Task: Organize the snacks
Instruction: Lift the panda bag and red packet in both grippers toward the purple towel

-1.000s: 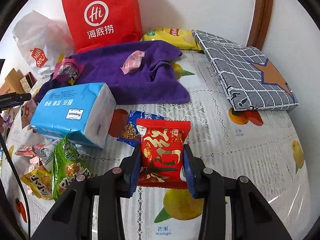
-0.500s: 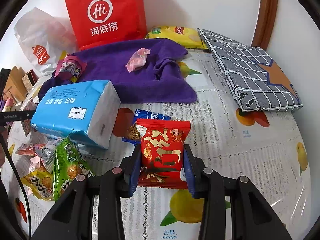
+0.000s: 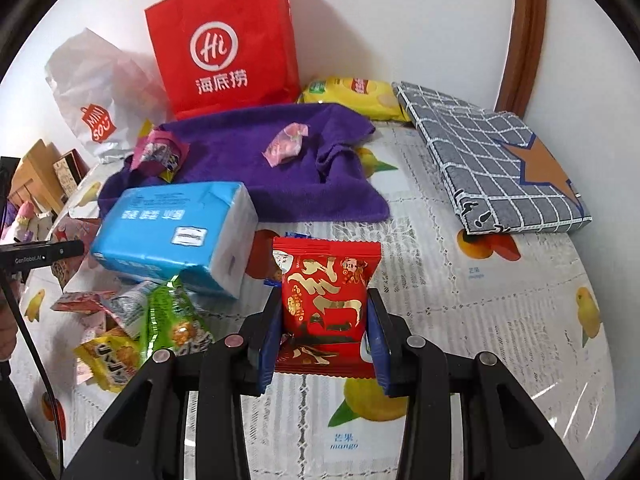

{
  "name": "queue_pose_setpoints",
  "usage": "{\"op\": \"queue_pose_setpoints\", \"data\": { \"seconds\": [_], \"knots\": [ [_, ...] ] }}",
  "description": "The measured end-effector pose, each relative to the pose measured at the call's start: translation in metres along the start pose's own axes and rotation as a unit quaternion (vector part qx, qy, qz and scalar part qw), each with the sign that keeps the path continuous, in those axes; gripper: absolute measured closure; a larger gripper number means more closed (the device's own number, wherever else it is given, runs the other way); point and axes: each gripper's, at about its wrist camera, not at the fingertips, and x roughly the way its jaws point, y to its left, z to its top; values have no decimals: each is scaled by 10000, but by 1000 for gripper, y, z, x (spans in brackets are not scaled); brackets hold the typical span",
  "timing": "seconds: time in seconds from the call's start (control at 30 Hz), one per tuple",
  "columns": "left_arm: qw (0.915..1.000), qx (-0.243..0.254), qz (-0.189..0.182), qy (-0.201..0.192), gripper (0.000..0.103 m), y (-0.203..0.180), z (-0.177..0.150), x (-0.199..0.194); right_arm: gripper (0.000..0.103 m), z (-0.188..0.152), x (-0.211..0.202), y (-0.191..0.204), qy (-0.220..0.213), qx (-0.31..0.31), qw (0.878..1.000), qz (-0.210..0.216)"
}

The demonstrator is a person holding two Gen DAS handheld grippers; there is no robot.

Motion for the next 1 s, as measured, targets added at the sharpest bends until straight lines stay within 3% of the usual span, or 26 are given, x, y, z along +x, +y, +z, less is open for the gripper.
{"op": "queue_pose_setpoints", "data": {
  "seconds": [0.53, 1.0],
  "knots": [
    [9991, 31, -243, -343, 65, -31, -25, -55, 64, 11, -49, 20, -410, -66, 9990, 186],
    [9973, 305, -352, -567, 65, -67, -20, -79, 64, 26, -70, 34, -631, -144, 9976, 244]
  ]
}}
